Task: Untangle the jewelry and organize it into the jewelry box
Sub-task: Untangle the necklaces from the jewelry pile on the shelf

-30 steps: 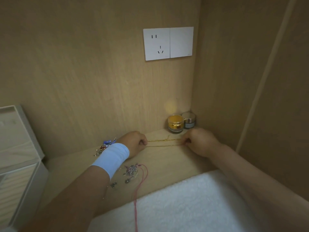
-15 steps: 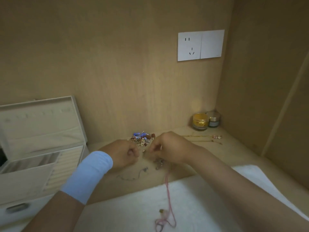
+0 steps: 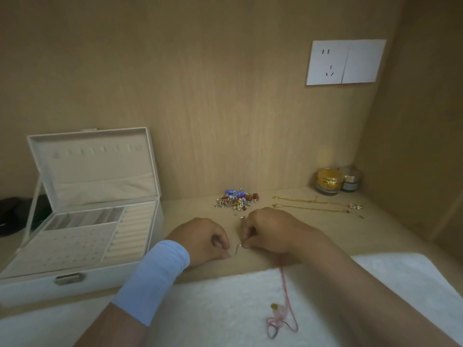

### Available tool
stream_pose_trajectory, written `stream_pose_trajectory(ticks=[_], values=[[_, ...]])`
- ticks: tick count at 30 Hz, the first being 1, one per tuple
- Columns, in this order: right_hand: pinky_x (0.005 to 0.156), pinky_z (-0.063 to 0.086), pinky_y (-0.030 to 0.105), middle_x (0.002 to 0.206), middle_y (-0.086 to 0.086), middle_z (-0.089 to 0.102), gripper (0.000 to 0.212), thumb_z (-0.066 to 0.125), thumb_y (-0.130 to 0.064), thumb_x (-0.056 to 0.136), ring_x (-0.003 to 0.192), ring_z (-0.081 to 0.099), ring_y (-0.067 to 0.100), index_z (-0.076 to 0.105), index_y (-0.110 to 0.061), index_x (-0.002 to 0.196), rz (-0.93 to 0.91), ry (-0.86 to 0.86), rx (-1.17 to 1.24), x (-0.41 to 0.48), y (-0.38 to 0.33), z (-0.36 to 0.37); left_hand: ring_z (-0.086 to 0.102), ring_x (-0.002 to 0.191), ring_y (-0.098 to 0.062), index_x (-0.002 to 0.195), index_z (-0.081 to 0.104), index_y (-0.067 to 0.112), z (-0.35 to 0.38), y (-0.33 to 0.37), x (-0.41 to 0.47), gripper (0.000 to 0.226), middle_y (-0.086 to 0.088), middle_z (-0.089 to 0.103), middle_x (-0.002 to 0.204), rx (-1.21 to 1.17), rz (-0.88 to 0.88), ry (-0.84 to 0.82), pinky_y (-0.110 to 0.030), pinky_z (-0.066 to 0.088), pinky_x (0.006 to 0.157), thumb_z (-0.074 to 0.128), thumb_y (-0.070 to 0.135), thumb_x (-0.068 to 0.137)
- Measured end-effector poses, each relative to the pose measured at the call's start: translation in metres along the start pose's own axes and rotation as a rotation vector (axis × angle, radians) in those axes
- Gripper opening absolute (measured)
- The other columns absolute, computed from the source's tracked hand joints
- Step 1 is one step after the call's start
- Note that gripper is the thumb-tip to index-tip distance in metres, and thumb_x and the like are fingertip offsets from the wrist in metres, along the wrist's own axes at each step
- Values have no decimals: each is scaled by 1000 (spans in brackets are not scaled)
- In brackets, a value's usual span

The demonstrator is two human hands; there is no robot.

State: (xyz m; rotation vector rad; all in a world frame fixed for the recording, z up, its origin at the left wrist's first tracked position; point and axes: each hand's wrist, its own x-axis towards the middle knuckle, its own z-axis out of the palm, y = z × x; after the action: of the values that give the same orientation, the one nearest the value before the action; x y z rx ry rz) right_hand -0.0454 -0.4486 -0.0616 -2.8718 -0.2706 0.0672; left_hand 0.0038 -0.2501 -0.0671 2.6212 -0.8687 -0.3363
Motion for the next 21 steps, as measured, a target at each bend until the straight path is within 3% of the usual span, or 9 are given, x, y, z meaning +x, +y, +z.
stream_pose_trajectory(ticks=[3, 6, 10, 12, 17, 19, 21], values=[[71, 49, 23, 77, -14, 67, 6, 74, -30, 83, 71, 58, -4, 72, -25, 80, -8, 69, 176, -2, 4, 0, 60, 83, -2, 85, 67, 37, 5, -4, 4, 19, 18, 64, 87, -60, 23, 65, -22, 50, 86, 80, 36, 71], [60, 46, 20, 70, -1, 70, 10, 81, -19, 80, 55, 53, -3, 75, -24, 75, 8, 140, 496, 0, 6, -7, 64, 94, -9, 104, 64, 30, 13, -3, 9, 33, 9, 68, 103, -382, 78, 141, -27, 50, 94, 78, 26, 74], [50, 44, 23, 64, -1, 65, 8, 79, -6, 81, 52, 52, 11, 75, -12, 83, -21, 202, 823, 1, 2, -14, 67, 105, -15, 115, 65, 12, 15, 9, 10, 30, -10, 71, 114, -839, 161, 43, -25, 50, 98, 70, 13, 85], [43, 41, 20, 66, 2, 66, 9, 76, -2, 83, 46, 51, 9, 73, -5, 91, -26, 207, 909, 1, -1, -17, 69, 96, -20, 111, 65, 8, 13, 13, 10, 18, -12, 73, 105, -929, 171, -9, -29, 52, 92, 63, 9, 93], [39, 41, 22, 71, 10, 69, 11, 73, 0, 86, 47, 53, 11, 73, -9, 92, -1, 309, 931, 3, 5, -24, 58, 59, -11, 97, 70, 13, -1, 10, 9, 12, 2, 64, 68, -864, 72, 59, -22, 50, 63, 58, 12, 96], [43, 46, 25, 77, 21, 69, 9, 70, -4, 89, 53, 54, 15, 76, -10, 94, 12, 362, 836, 2, 13, -29, 56, 55, -10, 94, 72, 13, -7, 8, 7, 13, 4, 60, 63, -796, 48, 51, -20, 48, 58, 59, 14, 96], [49, 51, 30, 81, 20, 71, 12, 68, -9, 92, 58, 56, 17, 78, -16, 94, 22, 380, 691, -3, 23, -37, 54, 53, -8, 91, 73, 16, -14, 9, 8, 15, 8, 58, 59, -671, 38, 7, -19, 46, 60, 60, 19, 95]])
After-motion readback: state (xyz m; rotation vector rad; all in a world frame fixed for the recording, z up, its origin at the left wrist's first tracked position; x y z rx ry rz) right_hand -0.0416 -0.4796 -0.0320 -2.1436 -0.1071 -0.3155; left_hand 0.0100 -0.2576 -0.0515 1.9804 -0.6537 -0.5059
